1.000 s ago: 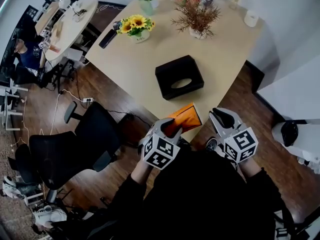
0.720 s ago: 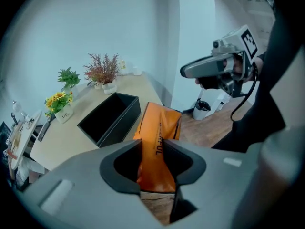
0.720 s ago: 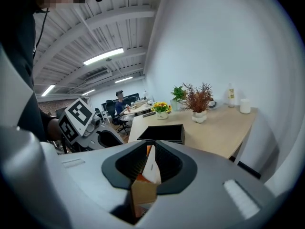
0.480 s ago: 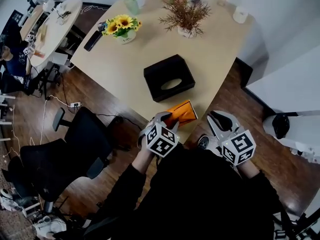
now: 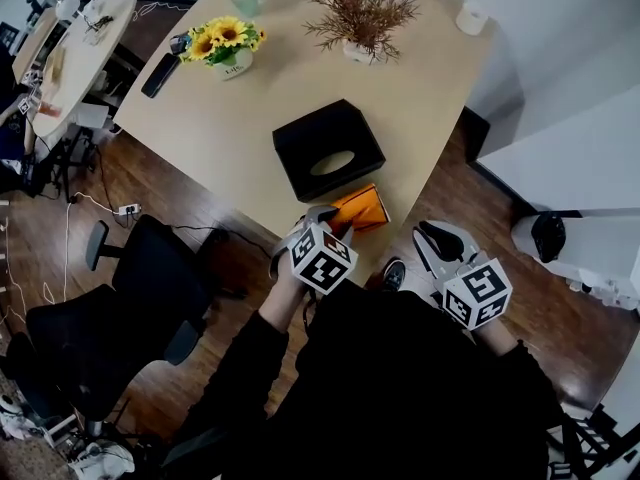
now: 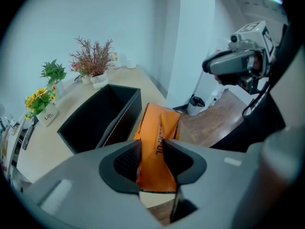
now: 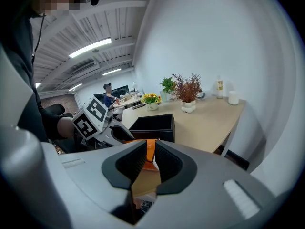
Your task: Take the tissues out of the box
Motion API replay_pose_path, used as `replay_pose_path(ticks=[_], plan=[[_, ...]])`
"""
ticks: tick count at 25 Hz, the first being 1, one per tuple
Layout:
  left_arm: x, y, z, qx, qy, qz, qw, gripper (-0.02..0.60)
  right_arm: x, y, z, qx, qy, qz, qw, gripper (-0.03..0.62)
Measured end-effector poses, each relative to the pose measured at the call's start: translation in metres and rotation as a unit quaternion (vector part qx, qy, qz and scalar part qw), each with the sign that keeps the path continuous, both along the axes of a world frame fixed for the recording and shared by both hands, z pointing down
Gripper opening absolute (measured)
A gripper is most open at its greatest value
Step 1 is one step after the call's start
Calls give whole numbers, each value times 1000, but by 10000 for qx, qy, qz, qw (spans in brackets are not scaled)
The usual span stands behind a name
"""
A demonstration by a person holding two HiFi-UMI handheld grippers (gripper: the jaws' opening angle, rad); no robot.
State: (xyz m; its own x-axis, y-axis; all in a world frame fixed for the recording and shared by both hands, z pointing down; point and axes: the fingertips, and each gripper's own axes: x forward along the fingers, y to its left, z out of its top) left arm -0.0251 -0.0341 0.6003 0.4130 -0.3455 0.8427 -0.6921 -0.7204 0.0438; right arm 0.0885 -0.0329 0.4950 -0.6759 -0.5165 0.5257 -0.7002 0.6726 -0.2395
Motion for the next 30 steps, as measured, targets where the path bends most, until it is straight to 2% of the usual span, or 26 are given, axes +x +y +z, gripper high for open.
replay_pose_path(ticks=[4, 7, 9, 14, 17, 21, 30], plan=[[2, -4, 9, 80, 196, -23, 9998, 155, -10, -1, 4, -48, 25, -75, 10000, 55], [-1, -10, 5, 328, 417, -145, 9985, 220, -18, -1, 6, -76, 14, -146, 9999, 55], [-8, -10, -1, 344, 588, -368, 9970, 253, -23, -1, 6, -90, -11, -195, 9998, 55], [-29, -5, -29, 331, 1147, -1173, 9859, 253, -30, -3, 8, -127, -82, -307, 9994, 55], [-37, 2, -46, 433, 1579, -1596, 9735, 252, -35, -1, 8, -129, -117, -400, 9990, 55], [-41, 3, -77, 738, 2166, -2158, 9493, 252, -39, -3, 7, -114, -176, -540, 9983, 55], [-34, 32, -125, 1487, 2579, -3003, 9062, 249, -40, -2, -16, 209, -459, -1055, 9931, 54]])
